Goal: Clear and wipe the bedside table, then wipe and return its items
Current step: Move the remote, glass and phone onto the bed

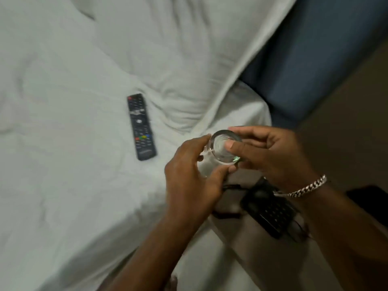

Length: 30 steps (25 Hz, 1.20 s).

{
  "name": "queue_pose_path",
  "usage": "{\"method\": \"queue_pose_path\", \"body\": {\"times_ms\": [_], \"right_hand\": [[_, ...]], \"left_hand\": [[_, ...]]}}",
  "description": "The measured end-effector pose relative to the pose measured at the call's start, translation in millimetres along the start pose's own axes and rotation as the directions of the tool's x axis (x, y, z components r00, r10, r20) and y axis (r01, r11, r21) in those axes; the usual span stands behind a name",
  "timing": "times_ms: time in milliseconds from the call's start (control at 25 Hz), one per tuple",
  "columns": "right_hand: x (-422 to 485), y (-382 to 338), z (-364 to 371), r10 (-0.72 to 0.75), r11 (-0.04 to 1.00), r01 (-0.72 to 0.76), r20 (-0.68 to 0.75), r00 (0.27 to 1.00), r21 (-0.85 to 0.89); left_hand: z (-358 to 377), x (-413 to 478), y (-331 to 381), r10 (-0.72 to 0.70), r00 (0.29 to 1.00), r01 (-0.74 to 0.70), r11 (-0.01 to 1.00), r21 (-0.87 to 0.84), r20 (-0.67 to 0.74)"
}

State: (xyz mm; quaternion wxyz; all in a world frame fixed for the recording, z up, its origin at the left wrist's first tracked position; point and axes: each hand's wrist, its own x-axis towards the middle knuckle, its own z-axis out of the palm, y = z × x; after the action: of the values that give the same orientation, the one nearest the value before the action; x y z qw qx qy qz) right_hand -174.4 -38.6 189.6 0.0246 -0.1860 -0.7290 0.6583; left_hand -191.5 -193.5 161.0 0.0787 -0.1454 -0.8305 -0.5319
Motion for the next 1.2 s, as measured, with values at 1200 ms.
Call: {"method": "queue_pose_path", "body": {"times_ms": [1200], "right_hand": [[2.2, 166.7, -24.2, 0.108, 0.987, -0.159, -0.686, 0.72, -0.012]], "left_hand": [[100.7, -41.0, -58.0, -0.113, 0.993, 0.115, 0.99, -0.087, 0.029]]}}
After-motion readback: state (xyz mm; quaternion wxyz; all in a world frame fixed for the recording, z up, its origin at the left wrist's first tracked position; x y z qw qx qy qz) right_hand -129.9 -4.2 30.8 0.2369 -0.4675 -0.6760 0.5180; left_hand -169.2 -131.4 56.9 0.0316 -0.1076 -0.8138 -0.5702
